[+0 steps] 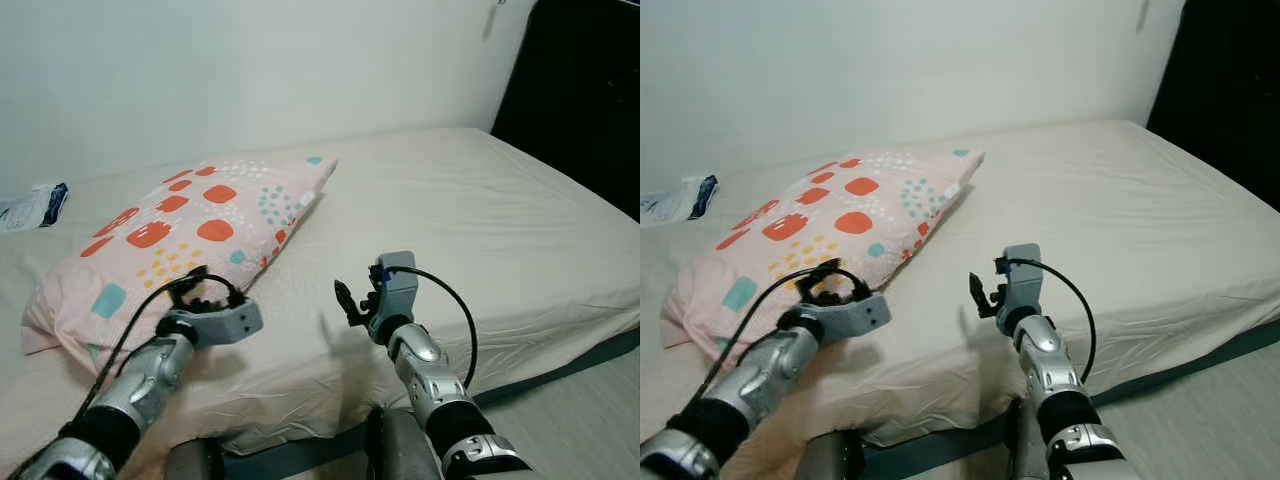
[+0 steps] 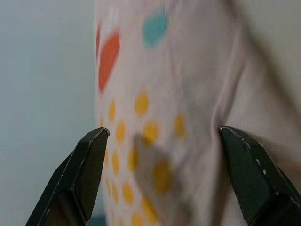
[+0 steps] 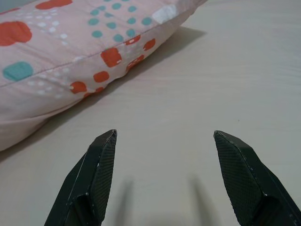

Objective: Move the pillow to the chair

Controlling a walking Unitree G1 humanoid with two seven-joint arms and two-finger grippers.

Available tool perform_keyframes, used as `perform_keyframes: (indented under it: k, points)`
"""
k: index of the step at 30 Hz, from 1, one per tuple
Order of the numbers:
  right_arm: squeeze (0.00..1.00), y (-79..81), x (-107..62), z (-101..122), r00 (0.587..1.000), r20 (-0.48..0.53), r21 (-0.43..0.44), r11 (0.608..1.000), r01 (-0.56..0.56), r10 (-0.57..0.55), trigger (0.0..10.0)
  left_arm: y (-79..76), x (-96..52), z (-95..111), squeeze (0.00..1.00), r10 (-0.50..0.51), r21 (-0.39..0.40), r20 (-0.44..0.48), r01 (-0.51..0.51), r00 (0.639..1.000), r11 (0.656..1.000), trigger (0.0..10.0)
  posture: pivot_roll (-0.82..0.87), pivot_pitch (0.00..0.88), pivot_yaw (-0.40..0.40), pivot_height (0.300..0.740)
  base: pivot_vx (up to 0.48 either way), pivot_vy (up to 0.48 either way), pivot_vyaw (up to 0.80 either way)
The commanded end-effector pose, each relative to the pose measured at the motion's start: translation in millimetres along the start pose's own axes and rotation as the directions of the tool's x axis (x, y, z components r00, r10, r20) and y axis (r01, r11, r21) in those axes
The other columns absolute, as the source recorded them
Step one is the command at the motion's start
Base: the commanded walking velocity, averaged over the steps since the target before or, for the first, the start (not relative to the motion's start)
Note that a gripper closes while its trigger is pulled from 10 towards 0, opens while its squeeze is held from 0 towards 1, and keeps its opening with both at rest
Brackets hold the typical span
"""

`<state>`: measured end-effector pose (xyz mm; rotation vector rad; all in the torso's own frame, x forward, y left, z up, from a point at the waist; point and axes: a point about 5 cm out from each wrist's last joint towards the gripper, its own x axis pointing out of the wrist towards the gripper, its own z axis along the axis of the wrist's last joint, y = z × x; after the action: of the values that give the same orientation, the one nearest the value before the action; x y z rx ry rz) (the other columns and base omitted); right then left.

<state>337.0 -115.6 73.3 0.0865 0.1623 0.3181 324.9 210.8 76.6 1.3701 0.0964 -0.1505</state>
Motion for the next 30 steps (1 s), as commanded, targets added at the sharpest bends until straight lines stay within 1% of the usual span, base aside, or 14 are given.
perform_keyframes:
  k: [1, 2, 4, 5, 6, 7, 10, 13, 17, 20, 23, 24, 25, 30]
  points:
    - [0.0, 2.4, 0.7, -1, 1.0, -0.007, -0.001, 1.0, -0.008, 0.008, 10.0, 1.1, -1.6, -17, 0.0, -0.012, 0.044, -0.067, 0.015, 0.998, 0.999, 10.0, 0.04, 0.0, -0.038, 0.535, 0.0, 0.0, 0.0]
    - [0.0, 2.4, 0.7, -1, 1.0, -0.007, -0.001, 1.0, -0.008, 0.008, 10.0, 1.1, -1.6, -17, 0.0, -0.012, 0.044, -0.067, 0.015, 0.998, 0.999, 10.0, 0.04, 0.0, -0.038, 0.535, 0.0, 0.0, 0.0]
    - [0.0, 2.1, 0.2, -2, 1.0, -0.007, -0.001, 1.0, -0.007, 0.007, 10.0, 3.1, -2.5, -29, 0.0, -0.021, 0.07, -0.101, 0.028, 0.995, 0.997, 10.0, 0.04, 0.0, -0.037, 0.535, 0.0, 0.0, 0.0]
    - [0.0, 2.1, 0.2, -2, 1.0, -0.007, -0.001, 1.0, -0.007, 0.007, 10.0, 3.1, -2.5, -29, 0.0, -0.021, 0.07, -0.101, 0.028, 0.995, 0.997, 10.0, 0.04, 0.0, -0.037, 0.535, 0.0, 0.0, 0.0]
    - [0.0, 2.1, 0.0, -2, 1.0, -0.007, -0.002, 1.0, -0.008, 0.008, 10.0, 2.7, -2.9, -35, 0.0, -0.026, 0.082, -0.114, 0.036, 0.993, 0.996, 10.0, 0.04, 0.0, -0.037, 0.535, 0.0, 0.0, 0.0]
    - [0.0, 2.3, -0.2, -2, 1.0, -0.008, -0.001, 1.0, -0.01, 0.01, 10.0, -0.3, -5.2, -44, 0.0, -0.056, 0.091, -0.143, 0.07, 0.988, 0.993, 10.0, 0.04, 0.0, -0.038, 0.535, 0.0, 0.0, 0.0]
    - [0.0, 2.6, -0.3, -3, 1.0, -0.009, -0.001, 1.0, -0.011, 0.011, 10.0, -2.1, -6.5, -49, 0.0, -0.072, 0.096, -0.155, 0.088, 0.985, 0.992, 10.0, 0.04, 0.0, -0.038, 0.535, 0.0, 0.0, 0.0]
    - [0.0, 3.3, 0.1, -3, 1.0, -0.011, -0.005, 1.0, -0.015, 0.015, 10.0, -13.1, -15.8, -66, 0.0, -0.154, 0.097, -0.223, 0.179, 0.963, 0.979, 10.0, 0.04, 0.0, -0.037, 0.535, 0.0, 0.0, 0.0]
    - [0.0, 3.5, 0.4, -3, 1.0, -0.01, -0.005, 1.0, -0.016, 0.016, 10.0, -15.7, -18.7, -72, 0.0, -0.176, 0.1, -0.246, 0.205, 0.953, 0.974, 10.0, 0.04, 0.0, -0.037, 0.535, 0.0, 0.0, 0.0]
    - [0.0, 2.9, 0.7, -2, 1.0, -0.009, -0.006, 1.0, -0.014, 0.014, 10.0, -14.3, -24.1, -85, 0.0, -0.197, 0.071, -0.296, 0.227, 0.935, 0.971, 10.0, 0.04, 0.0, -0.035, 0.535, 0.0, 0.0, 0.0]
    - [0.0, 2.9, 0.7, -2, 1.0, -0.009, -0.006, 1.0, -0.014, 0.014, 10.0, -14.3, -24.1, -85, 0.0, -0.197, 0.071, -0.296, 0.227, 0.935, 0.971, 10.0, 0.04, 0.0, -0.035, 0.535, 0.0, 0.0, 0.0]
    - [0.0, 2.6, 0.7, -2, 1.0, -0.009, -0.007, 1.0, -0.014, 0.014, 10.0, -13.1, -26.7, -91, 0.0, -0.207, 0.055, -0.317, 0.236, 0.925, 0.97, 6.5, 0.04, 0.0, -0.036, 0.535, 0.0, 0.0, 0.0]
    - [0.0, 2.5, 0.7, -2, 1.0, -0.01, -0.007, 1.0, -0.013, 0.013, 10.0, -11.3, -30.1, -99, 0.0, -0.224, 0.03, -0.34, 0.249, 0.913, 0.968, 0.0, 0.04, 0.0, -0.035, 0.535, 0.0, 0.0, 0.0]
    - [0.0, 3.0, 0.6, -3, 1.0, -0.013, -0.005, 1.0, -0.012, 0.012, 10.0, -10.2, -34.4, -108, 0.0, -0.257, -0.02, -0.359, 0.268, 0.897, 0.963, 0.0, 0.05, 0.0, -0.036, 0.535, 0.0, 0.0, 0.0]
